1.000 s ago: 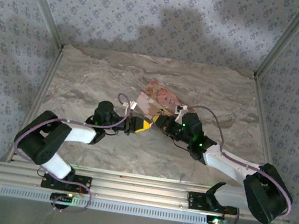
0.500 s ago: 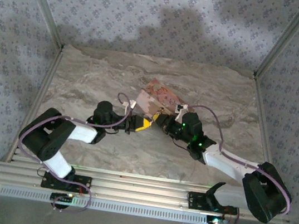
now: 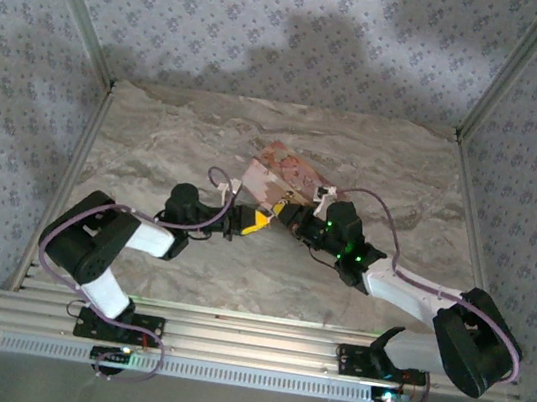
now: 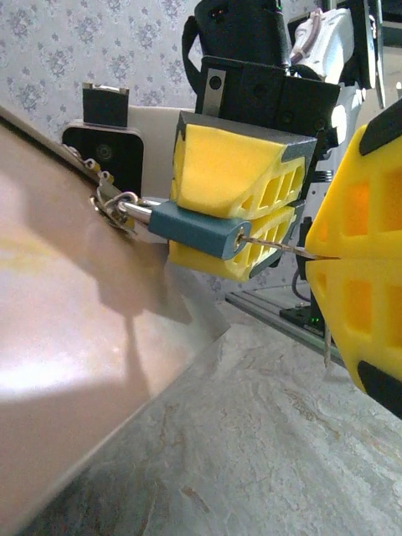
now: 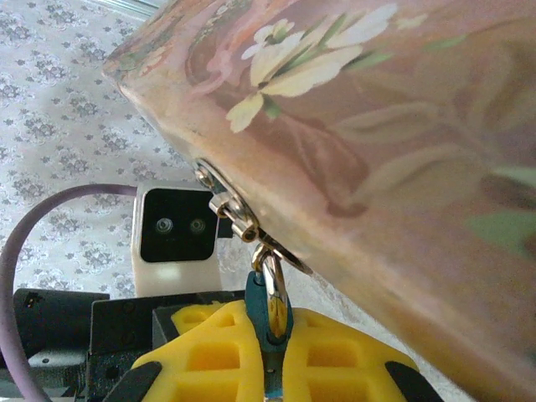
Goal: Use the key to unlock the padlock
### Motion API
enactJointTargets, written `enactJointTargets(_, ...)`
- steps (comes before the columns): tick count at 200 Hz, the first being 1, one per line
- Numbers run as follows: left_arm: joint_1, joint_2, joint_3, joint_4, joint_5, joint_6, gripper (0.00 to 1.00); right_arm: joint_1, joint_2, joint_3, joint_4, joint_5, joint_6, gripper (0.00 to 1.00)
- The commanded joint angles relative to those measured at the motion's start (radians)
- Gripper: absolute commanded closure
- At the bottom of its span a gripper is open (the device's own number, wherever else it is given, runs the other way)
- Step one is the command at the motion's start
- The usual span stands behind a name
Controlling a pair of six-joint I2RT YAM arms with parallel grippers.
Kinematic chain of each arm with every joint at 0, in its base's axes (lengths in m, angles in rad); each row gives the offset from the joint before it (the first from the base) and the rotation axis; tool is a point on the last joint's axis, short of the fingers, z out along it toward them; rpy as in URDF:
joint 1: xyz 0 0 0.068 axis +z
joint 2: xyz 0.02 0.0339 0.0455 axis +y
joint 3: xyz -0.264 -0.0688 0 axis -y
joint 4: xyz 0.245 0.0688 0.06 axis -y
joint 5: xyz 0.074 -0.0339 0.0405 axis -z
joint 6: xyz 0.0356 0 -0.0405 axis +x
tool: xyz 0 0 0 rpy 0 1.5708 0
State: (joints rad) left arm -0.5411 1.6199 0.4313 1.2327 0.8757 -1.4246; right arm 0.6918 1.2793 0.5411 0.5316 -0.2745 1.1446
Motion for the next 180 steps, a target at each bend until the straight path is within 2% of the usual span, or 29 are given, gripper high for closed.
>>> enactJointTargets(1, 0.014, -0.057, 0.001, 0.016, -0.052, 0.039, 1.0, 0.032, -0.009, 0.029, 0.075, -0.113, -0.014, 1.0)
enactJointTargets(113, -0.04, -0.084, -0.005, 0.0, -0.124, 0.091, 1.0, 0.041, 0.015, 0.071, 0.058, -0.116, -0.03, 1.0)
enactJointTargets(180, -0.027, -0.081, -0.029, -0.003, -0.16, 0.127, 1.0, 0.04, 0.036, 0.08, 0.074, -0.154, -0.045, 1.0)
